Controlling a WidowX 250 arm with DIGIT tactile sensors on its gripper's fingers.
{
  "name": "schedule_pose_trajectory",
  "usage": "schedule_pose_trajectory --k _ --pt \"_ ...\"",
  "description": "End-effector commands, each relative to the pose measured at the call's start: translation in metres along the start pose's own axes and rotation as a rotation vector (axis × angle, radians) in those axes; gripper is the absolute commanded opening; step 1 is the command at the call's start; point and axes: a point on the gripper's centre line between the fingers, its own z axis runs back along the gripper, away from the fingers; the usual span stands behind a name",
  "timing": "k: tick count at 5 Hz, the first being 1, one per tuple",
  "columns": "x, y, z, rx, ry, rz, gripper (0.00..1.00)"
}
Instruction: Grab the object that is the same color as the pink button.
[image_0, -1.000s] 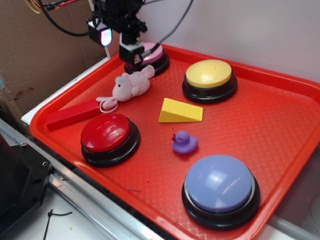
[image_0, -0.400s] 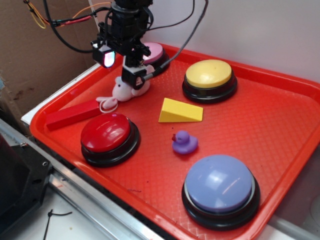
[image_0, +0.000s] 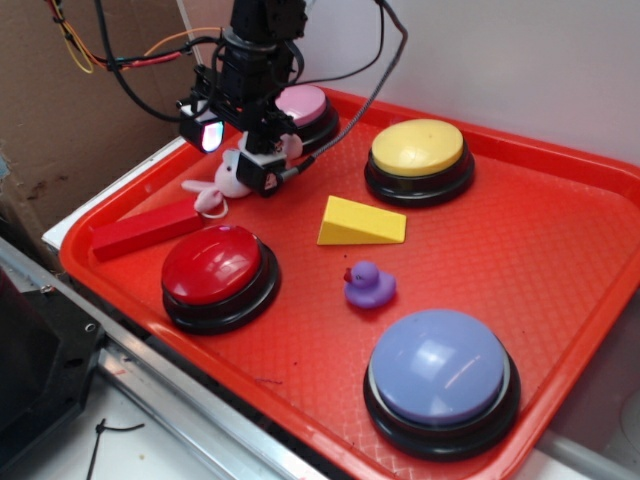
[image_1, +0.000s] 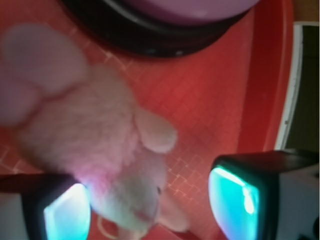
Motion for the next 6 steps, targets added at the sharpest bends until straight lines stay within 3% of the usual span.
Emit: schedule_pose_trajectory --k 1,2,3,4,6 --pt "-0.004 0.006 0.007 -0.026 -0.036 0.088 0.0" --pt "-0.009 0.005 0.023 -0.06 -0.071 0.087 0.0" --pt "-0.028 -0.007 0.074 -0.199 -0.177 0.065 0.0" --pt "-0.059 -0.014 0.122 -0.281 -0.272 0.082 0.0" --pt "-0.122 0.004 0.205 -0.387 -0.363 0.141 0.0"
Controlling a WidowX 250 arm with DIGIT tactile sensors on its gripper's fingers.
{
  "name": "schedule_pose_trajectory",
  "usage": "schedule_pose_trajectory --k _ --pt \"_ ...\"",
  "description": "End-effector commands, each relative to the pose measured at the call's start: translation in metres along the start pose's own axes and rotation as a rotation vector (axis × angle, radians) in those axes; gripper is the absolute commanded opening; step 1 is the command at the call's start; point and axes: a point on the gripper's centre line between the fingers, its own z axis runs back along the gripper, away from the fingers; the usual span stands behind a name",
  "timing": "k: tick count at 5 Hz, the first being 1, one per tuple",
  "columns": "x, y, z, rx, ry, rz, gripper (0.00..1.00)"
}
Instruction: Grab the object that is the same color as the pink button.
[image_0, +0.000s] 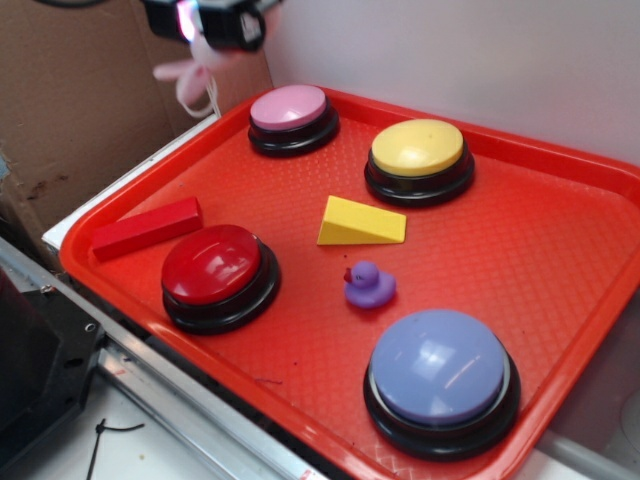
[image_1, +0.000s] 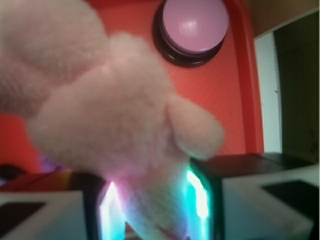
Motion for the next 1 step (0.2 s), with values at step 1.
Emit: schedule_pose_trajectory --k 1 --pt "-0.023 0.0101 0.0735 -0.069 -0.118 0.053 0.0"
